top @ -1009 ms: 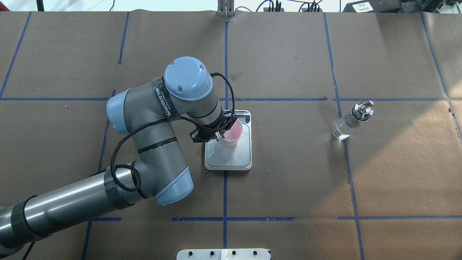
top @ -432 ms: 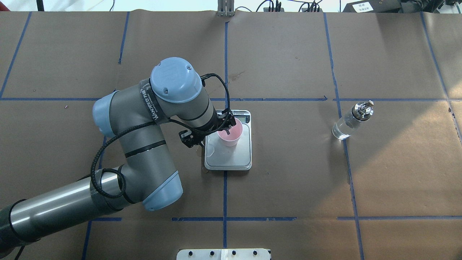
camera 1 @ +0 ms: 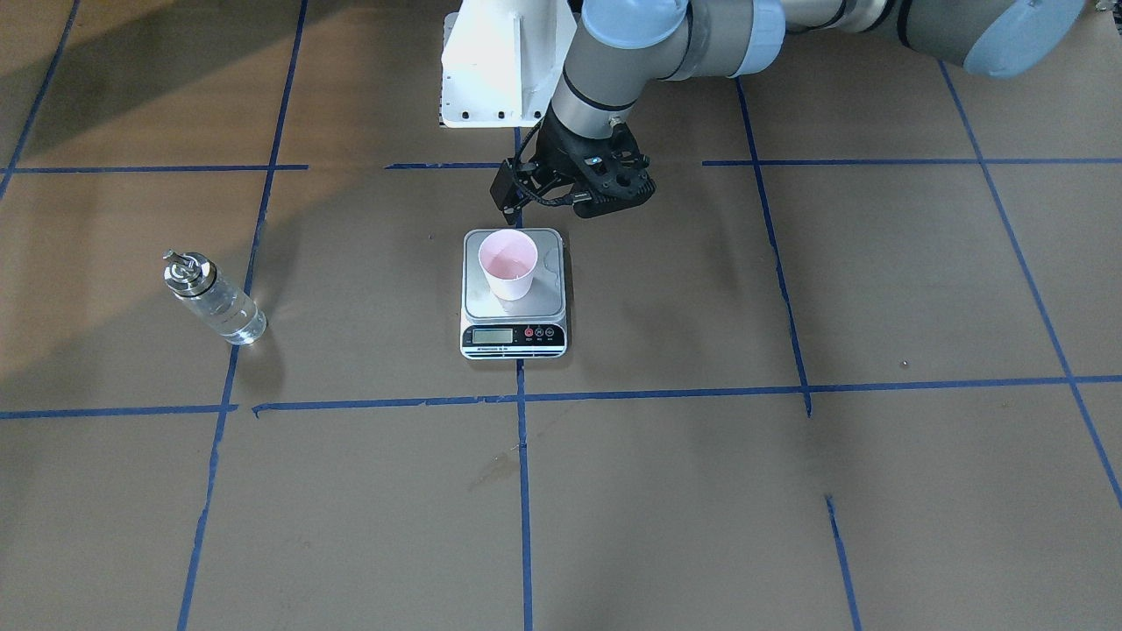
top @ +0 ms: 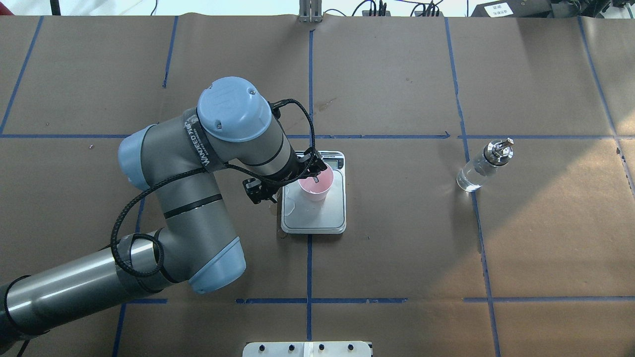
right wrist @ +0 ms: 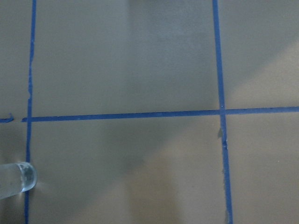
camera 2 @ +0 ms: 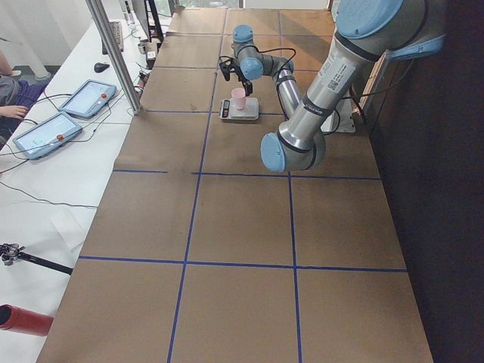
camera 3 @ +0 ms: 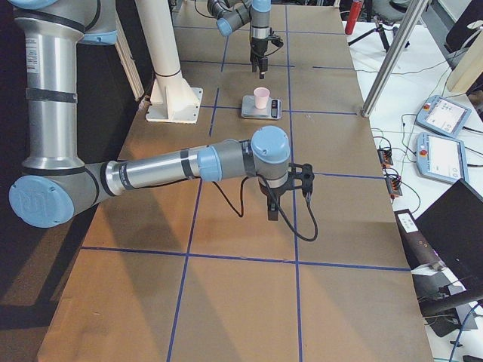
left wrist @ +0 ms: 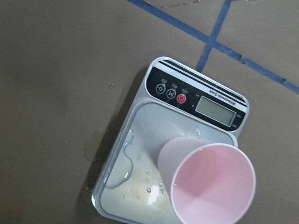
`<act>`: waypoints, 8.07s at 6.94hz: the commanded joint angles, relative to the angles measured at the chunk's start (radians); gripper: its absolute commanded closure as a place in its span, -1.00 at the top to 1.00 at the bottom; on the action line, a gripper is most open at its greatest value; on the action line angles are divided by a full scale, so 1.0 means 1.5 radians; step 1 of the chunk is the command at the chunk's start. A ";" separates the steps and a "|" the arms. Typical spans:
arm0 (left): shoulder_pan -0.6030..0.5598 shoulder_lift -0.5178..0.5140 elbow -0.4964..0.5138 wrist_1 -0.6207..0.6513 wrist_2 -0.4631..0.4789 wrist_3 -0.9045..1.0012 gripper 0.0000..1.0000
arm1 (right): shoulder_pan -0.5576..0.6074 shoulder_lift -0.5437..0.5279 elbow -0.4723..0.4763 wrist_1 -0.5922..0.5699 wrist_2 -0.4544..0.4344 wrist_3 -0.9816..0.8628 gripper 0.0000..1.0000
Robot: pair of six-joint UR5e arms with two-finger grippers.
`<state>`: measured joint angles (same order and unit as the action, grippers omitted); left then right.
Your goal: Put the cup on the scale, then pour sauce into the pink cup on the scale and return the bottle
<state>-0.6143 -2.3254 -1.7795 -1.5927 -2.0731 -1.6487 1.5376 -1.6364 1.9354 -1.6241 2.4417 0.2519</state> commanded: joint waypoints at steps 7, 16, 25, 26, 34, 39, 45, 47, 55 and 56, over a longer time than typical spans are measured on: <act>-0.195 0.101 -0.130 0.134 -0.031 0.264 1.00 | -0.515 -0.138 0.264 0.320 -0.415 0.614 1.00; -0.332 0.271 -0.165 0.149 -0.021 0.598 1.00 | -0.828 -0.077 0.026 0.495 -0.993 0.658 1.00; -0.342 0.269 -0.170 0.149 -0.021 0.598 1.00 | -0.781 0.000 -0.058 0.502 -1.002 0.585 1.00; -0.341 0.269 -0.170 0.149 -0.021 0.598 1.00 | -0.778 0.001 -0.058 0.501 -1.002 0.585 1.00; -0.341 0.265 -0.172 0.150 -0.022 0.591 1.00 | -0.752 0.056 -0.117 0.511 -0.996 0.570 1.00; -0.341 0.265 -0.172 0.150 -0.026 0.587 1.00 | -0.732 0.060 -0.085 0.544 -0.953 0.557 -1.00; -0.396 0.331 -0.175 0.147 -0.029 0.782 1.00 | -0.720 0.225 0.062 0.291 -0.937 0.375 -1.00; -0.447 0.360 -0.141 0.141 -0.029 0.928 1.00 | -0.722 0.221 0.059 0.284 -0.967 0.158 -1.00; -0.589 0.481 0.029 -0.087 -0.031 1.331 1.00 | -0.864 0.274 0.000 0.110 -1.306 -0.067 -1.00; -0.587 0.484 0.042 -0.088 -0.031 1.330 1.00 | -0.869 0.311 -0.016 0.058 -1.328 -0.088 -1.00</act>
<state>-1.4952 -1.6102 -1.7367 -1.7104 -2.1199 0.3438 0.2529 -1.2255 1.9368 -1.4437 0.5036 0.1500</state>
